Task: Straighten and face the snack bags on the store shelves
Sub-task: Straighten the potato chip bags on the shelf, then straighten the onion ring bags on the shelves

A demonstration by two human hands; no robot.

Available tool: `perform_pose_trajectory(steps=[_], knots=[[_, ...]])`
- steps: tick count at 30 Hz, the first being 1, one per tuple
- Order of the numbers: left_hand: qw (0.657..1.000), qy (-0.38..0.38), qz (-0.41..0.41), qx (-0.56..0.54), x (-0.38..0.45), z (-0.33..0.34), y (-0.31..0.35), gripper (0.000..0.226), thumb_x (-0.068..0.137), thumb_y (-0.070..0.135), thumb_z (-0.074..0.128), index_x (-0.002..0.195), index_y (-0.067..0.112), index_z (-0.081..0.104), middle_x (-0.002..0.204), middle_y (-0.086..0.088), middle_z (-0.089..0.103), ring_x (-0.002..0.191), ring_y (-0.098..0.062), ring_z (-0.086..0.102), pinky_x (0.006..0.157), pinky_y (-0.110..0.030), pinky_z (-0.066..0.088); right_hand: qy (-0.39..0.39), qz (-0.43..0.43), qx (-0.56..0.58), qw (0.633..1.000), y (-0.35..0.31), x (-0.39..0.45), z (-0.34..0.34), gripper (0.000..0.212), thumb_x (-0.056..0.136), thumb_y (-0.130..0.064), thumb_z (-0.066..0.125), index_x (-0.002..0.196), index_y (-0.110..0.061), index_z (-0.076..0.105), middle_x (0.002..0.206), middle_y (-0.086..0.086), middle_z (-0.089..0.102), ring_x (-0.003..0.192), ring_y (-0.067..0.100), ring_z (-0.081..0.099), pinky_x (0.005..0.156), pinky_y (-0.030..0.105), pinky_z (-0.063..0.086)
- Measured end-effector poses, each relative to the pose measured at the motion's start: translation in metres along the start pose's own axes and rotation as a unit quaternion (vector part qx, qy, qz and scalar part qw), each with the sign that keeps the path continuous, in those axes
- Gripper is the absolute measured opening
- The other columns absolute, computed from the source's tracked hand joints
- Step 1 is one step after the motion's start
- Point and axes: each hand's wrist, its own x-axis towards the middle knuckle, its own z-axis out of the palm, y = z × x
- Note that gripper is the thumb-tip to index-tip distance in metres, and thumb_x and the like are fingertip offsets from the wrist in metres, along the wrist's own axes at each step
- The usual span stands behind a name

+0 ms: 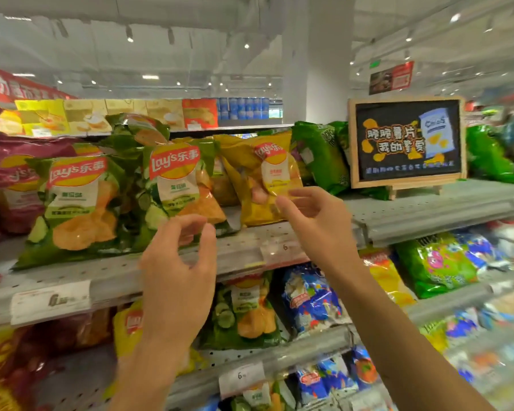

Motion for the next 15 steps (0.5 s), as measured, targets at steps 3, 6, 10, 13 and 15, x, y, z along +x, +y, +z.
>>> perform_pose_trajectory(steps=[3, 6, 10, 13, 15], knots=[[0.996, -0.073, -0.016, -0.056, -0.009, 0.059, 0.018, 0.014, 0.094, 0.036, 0.059, 0.103, 0.028, 0.066, 0.098, 0.017, 0.066, 0.096, 0.002, 0.061, 0.082, -0.014, 0.047, 0.031, 0.051, 0.007, 0.998, 0.025, 0.000, -0.054, 0.031, 0.088, -0.041, 0.075, 0.111, -0.021, 0.072, 0.095, -0.006, 0.075, 0.089, 0.005, 0.071, 0.082, 0.034, 0.060], [0.983, -0.127, -0.024, -0.127, -0.018, 0.122, 0.038, 0.008, 0.095, 0.031, 0.063, 0.102, 0.031, 0.067, 0.096, 0.019, 0.068, 0.095, 0.003, 0.063, 0.081, -0.013, 0.049, 0.064, 0.094, 0.004, 0.994, 0.057, 0.008, -0.115, 0.021, 0.089, -0.038, 0.076, 0.104, -0.025, 0.072, 0.096, -0.001, 0.076, 0.091, 0.016, 0.074, 0.079, 0.041, 0.062], [0.961, -0.186, -0.038, -0.203, -0.032, 0.216, 0.074, 0.007, 0.094, 0.024, 0.066, 0.100, 0.029, 0.068, 0.093, 0.014, 0.071, 0.091, -0.001, 0.067, 0.083, -0.021, 0.053, 0.099, 0.131, -0.021, 0.986, 0.102, 0.027, -0.201, 0.022, 0.088, -0.039, 0.076, 0.103, -0.023, 0.072, 0.098, 0.005, 0.078, 0.092, 0.021, 0.075, 0.086, 0.047, 0.061], [0.948, -0.205, -0.043, -0.241, -0.047, 0.288, 0.107, 0.008, 0.093, 0.021, 0.068, 0.101, 0.022, 0.069, 0.093, 0.009, 0.071, 0.088, -0.005, 0.068, 0.081, -0.022, 0.054, 0.121, 0.136, -0.041, 0.982, 0.134, 0.045, -0.269, 0.010, 0.089, -0.032, 0.076, 0.090, -0.025, 0.070, 0.094, 0.012, 0.077, 0.089, 0.028, 0.074, 0.091, 0.056, 0.058], [0.940, -0.213, -0.045, -0.261, -0.058, 0.335, 0.133, 0.006, 0.093, 0.021, 0.068, 0.100, 0.021, 0.068, 0.092, 0.007, 0.071, 0.086, -0.004, 0.067, 0.077, -0.017, 0.052, 0.136, 0.134, -0.064, 0.980, 0.153, 0.057, -0.315, 0.008, 0.090, -0.029, 0.075, 0.087, -0.025, 0.069, 0.089, 0.012, 0.077, 0.086, 0.030, 0.075, 0.090, 0.054, 0.058]])
